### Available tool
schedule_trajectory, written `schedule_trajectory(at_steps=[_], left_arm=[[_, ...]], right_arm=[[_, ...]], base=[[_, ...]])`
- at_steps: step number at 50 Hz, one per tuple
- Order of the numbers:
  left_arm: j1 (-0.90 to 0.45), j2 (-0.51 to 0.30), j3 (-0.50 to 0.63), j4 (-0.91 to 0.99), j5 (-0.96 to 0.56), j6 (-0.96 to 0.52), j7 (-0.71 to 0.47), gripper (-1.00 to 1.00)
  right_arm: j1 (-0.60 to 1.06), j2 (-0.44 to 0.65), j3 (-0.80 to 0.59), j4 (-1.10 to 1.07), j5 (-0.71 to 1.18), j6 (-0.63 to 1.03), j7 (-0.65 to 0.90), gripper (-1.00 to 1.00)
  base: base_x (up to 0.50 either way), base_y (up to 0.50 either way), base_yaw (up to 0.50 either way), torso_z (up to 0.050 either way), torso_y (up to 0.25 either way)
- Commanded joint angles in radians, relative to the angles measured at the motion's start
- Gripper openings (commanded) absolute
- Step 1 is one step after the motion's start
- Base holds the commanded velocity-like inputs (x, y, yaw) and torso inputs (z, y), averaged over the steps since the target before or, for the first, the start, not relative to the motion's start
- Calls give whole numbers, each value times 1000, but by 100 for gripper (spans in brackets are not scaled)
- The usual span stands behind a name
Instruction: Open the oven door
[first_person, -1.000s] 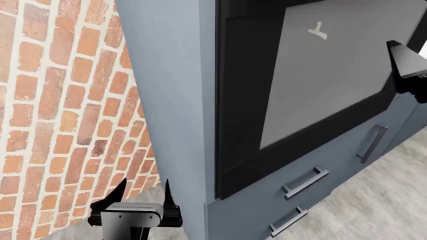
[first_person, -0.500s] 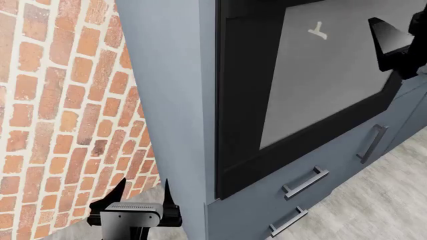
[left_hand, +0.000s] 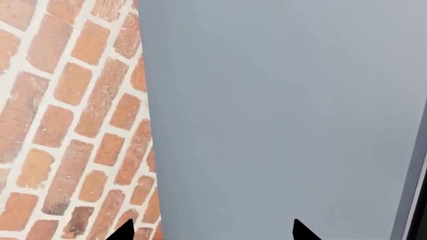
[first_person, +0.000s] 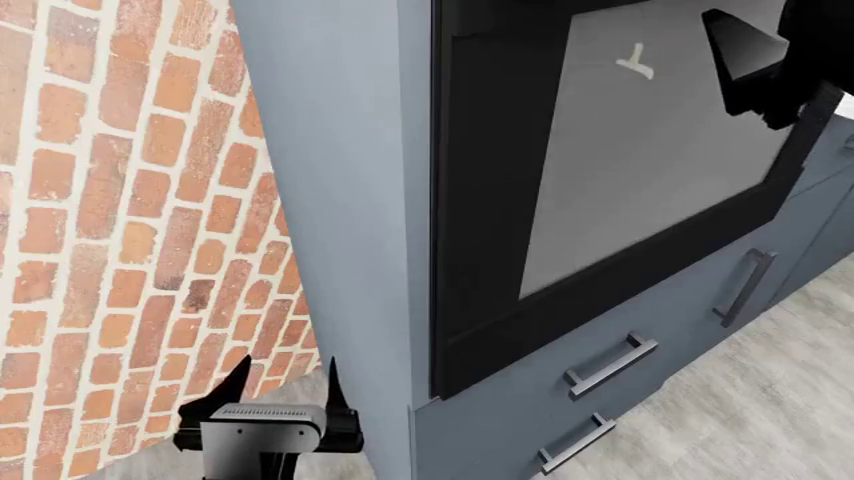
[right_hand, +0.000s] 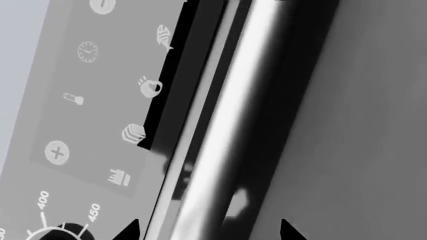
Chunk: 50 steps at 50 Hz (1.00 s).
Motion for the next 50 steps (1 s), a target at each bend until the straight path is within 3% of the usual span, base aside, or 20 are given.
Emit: schedule_trajectory(at_steps=[1,40,41,50], left_arm=[[-1,-3,1,3,-3,-2,-4,100],[-3,-4,6,-22,-11,18,-8,100],[-3,-4,6,-23,-11,19,-8,100],[-3,-7,7,-18,-13,19,-10,100]], right_arm=[[50,-41,-40,61,-16,17,-16,100],[101,-105,-121,204,-40,71,-57,100],[103,-105,-121,202,-39,70,-54,-100],[104,-81,-111,153,-30,73,-23,-100]], base=[[0,0,0,0,0],[0,0,0,0,0],[0,0,0,0,0],[0,0,0,0,0]])
